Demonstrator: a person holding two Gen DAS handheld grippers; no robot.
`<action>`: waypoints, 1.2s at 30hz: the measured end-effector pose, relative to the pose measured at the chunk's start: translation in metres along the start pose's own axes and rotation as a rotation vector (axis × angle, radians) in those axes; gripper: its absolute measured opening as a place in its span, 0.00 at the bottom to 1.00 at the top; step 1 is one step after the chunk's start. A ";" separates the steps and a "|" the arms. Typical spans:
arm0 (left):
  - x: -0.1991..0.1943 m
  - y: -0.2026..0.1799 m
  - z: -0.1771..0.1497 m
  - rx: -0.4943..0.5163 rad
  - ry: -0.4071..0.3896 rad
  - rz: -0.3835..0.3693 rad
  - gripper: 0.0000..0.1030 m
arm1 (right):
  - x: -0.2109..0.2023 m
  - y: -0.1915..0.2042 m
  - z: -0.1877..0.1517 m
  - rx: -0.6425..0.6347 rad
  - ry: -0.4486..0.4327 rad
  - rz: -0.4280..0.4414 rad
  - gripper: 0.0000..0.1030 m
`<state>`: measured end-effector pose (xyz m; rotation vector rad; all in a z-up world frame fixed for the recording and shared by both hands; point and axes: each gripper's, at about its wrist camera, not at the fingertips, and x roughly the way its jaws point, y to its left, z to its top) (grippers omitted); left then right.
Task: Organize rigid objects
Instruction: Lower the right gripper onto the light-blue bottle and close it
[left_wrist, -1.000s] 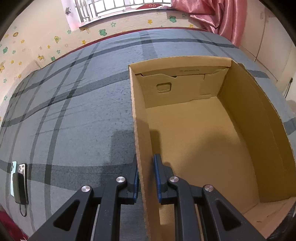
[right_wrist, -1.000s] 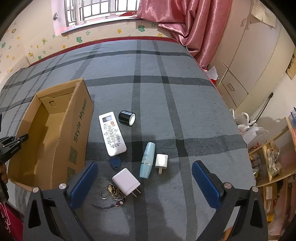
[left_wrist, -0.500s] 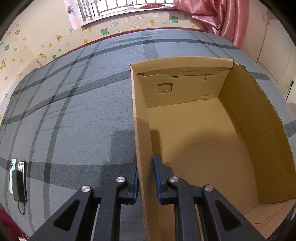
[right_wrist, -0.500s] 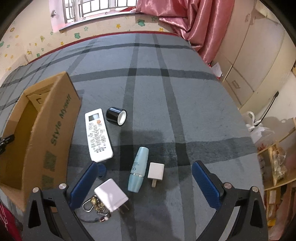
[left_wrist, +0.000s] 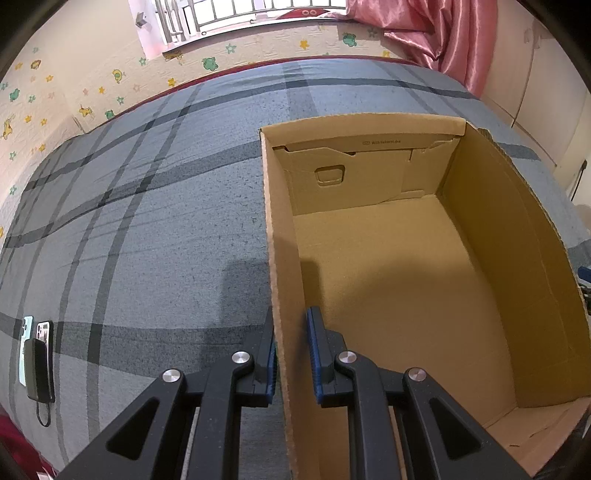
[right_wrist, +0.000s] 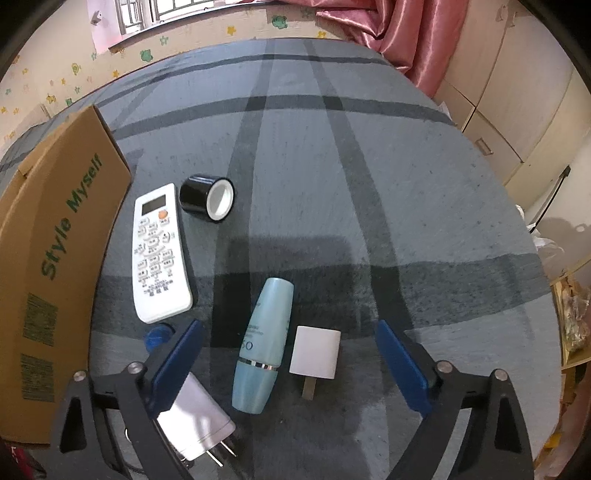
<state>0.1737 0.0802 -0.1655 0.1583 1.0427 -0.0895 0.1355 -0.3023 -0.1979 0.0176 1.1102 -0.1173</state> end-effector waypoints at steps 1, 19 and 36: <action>0.000 0.000 0.000 0.002 0.000 0.002 0.15 | 0.002 0.000 0.000 -0.001 0.001 -0.003 0.93; 0.001 -0.003 0.002 0.006 0.010 0.015 0.15 | 0.006 -0.003 0.016 -0.033 0.045 0.036 0.93; 0.002 -0.003 0.002 0.004 0.011 0.015 0.15 | 0.043 0.014 0.027 -0.092 0.160 0.084 0.50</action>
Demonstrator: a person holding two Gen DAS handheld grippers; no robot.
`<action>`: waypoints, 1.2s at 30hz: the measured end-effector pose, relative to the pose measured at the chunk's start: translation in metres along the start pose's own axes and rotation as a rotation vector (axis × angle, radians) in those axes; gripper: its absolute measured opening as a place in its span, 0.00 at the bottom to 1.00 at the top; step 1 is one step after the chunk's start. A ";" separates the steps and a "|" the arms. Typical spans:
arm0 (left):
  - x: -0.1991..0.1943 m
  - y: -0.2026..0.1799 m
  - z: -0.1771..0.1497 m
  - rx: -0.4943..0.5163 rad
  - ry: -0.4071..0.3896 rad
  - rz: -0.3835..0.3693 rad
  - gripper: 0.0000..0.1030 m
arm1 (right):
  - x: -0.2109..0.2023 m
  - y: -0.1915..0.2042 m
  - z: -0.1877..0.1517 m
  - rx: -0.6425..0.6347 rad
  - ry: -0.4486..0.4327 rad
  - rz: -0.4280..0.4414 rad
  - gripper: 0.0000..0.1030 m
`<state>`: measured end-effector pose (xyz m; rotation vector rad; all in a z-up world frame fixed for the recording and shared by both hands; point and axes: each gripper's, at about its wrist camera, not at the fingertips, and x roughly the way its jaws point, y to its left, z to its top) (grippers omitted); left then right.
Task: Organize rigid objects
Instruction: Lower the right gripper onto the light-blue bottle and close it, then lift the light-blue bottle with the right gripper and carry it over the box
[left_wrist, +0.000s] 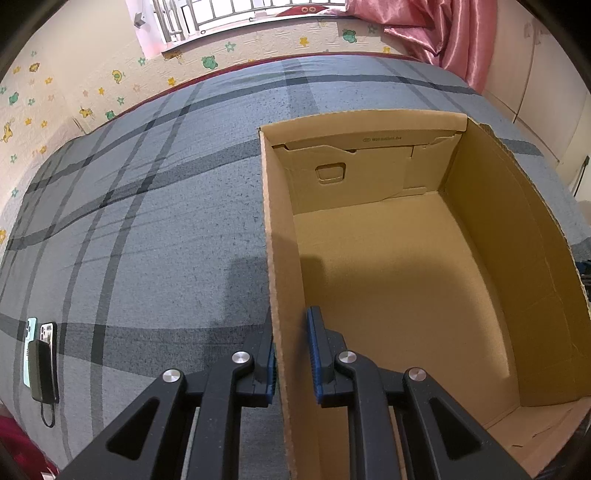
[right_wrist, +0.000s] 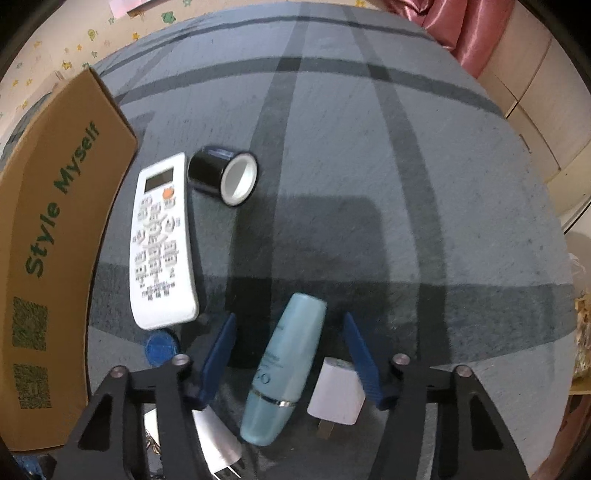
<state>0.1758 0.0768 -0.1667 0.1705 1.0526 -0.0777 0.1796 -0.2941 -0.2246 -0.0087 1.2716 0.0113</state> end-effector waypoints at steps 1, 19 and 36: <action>0.000 0.000 0.000 0.000 0.000 0.000 0.15 | 0.001 0.001 -0.001 0.001 -0.001 -0.002 0.38; 0.000 0.000 -0.001 0.003 -0.005 0.005 0.15 | -0.034 0.018 -0.006 0.046 -0.061 0.023 0.24; 0.000 0.000 -0.001 0.004 -0.004 0.005 0.15 | -0.096 0.040 0.008 0.026 -0.165 0.031 0.24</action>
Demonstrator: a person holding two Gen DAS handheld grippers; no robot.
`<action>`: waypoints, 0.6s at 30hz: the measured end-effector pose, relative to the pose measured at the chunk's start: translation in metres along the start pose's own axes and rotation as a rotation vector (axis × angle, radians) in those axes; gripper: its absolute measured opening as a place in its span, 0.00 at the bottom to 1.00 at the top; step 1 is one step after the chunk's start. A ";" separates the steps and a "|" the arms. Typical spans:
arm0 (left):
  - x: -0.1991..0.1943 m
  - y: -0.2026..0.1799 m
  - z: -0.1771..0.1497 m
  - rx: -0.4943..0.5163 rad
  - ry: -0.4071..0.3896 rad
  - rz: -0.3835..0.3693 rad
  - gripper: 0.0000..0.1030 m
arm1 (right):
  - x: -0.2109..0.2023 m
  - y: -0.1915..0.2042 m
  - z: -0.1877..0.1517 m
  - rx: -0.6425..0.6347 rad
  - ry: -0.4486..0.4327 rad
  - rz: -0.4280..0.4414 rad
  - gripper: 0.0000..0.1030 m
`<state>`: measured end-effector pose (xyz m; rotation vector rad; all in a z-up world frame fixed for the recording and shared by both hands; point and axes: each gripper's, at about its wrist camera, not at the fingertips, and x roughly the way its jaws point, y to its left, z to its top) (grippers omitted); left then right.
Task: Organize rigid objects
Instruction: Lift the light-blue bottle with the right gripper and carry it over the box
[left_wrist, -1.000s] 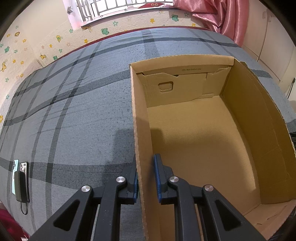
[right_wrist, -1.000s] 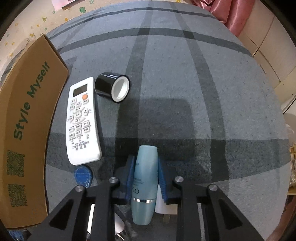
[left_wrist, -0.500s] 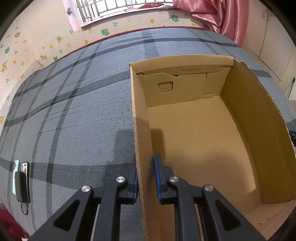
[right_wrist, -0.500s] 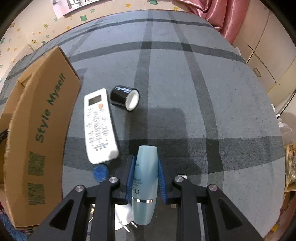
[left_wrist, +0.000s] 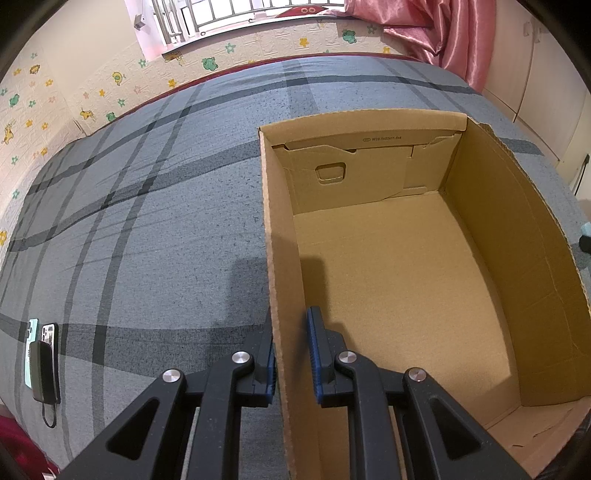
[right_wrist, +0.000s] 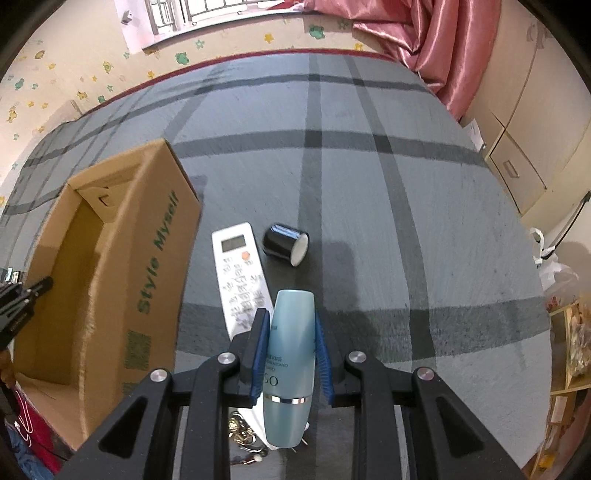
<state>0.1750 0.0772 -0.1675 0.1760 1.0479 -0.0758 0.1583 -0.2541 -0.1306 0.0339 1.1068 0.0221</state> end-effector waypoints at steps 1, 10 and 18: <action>0.000 0.000 0.000 0.001 0.000 0.001 0.15 | -0.002 0.002 0.002 -0.003 -0.005 0.000 0.24; 0.000 -0.001 0.000 0.002 0.002 0.004 0.15 | -0.029 0.023 0.018 -0.039 -0.053 0.012 0.24; 0.000 -0.001 0.001 0.002 0.002 0.004 0.15 | -0.038 0.049 0.032 -0.080 -0.080 0.038 0.24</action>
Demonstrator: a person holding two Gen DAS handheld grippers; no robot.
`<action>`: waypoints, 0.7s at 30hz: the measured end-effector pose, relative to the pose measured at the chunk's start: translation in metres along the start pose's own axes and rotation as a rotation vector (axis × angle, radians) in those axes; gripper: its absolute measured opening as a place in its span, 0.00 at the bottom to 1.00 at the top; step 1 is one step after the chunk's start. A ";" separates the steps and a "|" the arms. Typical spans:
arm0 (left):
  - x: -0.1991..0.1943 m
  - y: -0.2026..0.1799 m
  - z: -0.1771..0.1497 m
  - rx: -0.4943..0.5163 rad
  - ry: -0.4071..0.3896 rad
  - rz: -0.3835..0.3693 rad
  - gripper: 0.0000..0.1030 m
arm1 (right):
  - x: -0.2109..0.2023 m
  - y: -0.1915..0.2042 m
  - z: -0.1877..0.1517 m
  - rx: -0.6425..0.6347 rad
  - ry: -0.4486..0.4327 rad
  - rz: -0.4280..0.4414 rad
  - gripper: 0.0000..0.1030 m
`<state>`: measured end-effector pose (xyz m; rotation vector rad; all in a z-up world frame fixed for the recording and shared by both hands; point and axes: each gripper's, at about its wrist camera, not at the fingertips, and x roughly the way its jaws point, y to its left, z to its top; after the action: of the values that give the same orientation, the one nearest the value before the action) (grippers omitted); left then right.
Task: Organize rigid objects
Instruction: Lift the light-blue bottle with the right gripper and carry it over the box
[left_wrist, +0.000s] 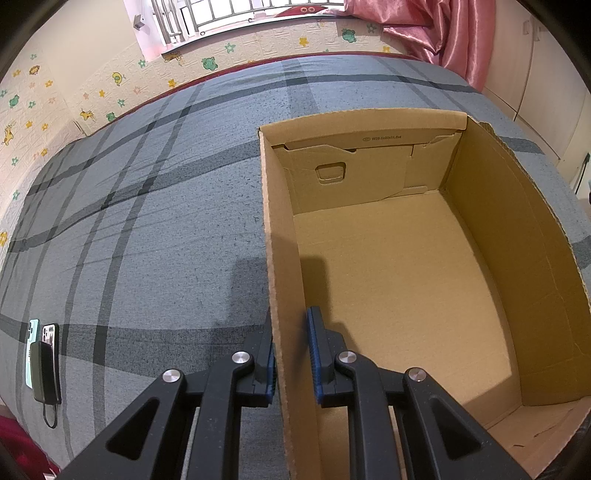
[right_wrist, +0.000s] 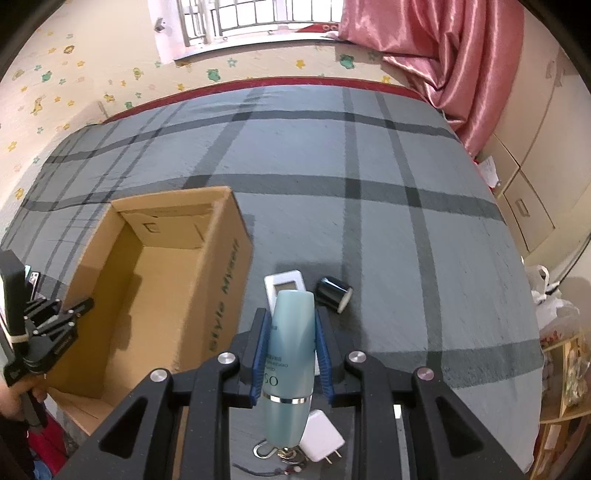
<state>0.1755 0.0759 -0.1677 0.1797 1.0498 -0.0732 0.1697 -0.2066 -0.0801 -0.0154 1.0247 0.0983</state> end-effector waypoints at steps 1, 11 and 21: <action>0.000 0.000 0.000 0.000 0.000 0.000 0.15 | -0.001 0.004 0.002 -0.004 -0.003 0.005 0.24; -0.001 -0.001 0.000 0.000 0.000 0.000 0.15 | -0.001 0.047 0.020 -0.065 -0.021 0.053 0.24; 0.000 0.000 0.000 0.000 0.001 0.001 0.15 | 0.008 0.095 0.031 -0.120 -0.014 0.111 0.24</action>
<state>0.1755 0.0754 -0.1673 0.1798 1.0512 -0.0724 0.1923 -0.1100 -0.0677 -0.0666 1.0040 0.2607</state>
